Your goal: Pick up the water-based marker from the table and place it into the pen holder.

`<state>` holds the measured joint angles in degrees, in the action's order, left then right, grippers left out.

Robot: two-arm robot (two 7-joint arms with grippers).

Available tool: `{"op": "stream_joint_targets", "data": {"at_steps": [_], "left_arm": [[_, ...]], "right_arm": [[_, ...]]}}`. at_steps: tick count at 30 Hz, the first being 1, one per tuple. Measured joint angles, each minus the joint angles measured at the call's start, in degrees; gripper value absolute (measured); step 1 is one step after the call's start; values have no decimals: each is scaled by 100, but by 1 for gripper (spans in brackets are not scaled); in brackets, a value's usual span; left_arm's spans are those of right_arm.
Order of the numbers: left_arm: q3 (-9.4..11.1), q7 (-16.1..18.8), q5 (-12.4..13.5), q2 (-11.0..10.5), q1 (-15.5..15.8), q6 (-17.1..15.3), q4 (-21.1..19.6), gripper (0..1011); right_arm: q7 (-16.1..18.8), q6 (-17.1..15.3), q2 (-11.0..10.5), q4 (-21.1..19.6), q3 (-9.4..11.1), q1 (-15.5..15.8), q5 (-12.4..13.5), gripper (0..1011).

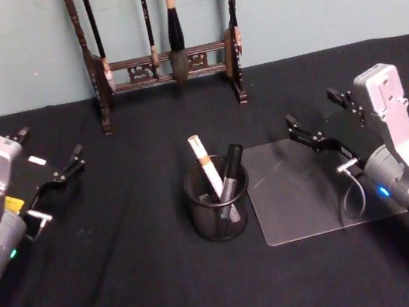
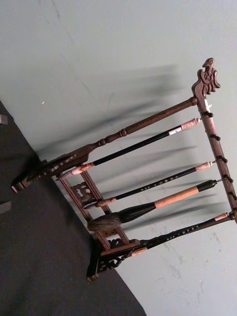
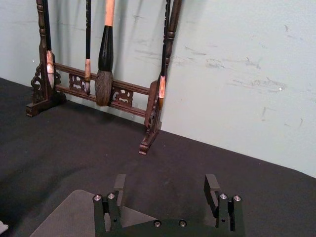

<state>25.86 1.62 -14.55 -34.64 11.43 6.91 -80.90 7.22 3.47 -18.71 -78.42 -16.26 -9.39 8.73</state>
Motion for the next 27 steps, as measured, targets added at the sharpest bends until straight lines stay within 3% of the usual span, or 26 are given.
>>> {"op": "stream_joint_targets", "data": {"at_steps": [27], "left_arm": [[0, 0, 0, 0, 0, 0, 0, 1001]], "right_arm": [[0, 0, 0, 0, 0, 0, 0, 1003]]}}
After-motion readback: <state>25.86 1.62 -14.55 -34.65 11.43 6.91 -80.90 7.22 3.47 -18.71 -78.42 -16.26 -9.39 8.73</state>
